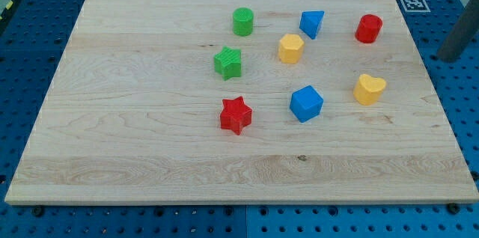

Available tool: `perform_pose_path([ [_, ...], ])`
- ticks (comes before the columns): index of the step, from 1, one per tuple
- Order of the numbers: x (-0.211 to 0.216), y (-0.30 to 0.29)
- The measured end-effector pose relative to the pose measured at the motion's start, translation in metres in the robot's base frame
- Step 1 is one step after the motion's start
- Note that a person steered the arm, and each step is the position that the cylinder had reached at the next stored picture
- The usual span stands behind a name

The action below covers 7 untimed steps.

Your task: Point at green circle

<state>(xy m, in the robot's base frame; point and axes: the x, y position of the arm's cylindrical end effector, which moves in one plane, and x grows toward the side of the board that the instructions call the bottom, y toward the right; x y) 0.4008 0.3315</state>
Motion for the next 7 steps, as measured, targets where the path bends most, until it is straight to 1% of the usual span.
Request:
perform_pose_path([
  [1,-0.001,-0.009],
  [2,-0.001,-0.068],
  [3,-0.001,-0.103],
  [4,-0.002,-0.124],
  [5,-0.010,-0.190],
  [6,-0.014,-0.195],
  [7,-0.047,-0.208],
])
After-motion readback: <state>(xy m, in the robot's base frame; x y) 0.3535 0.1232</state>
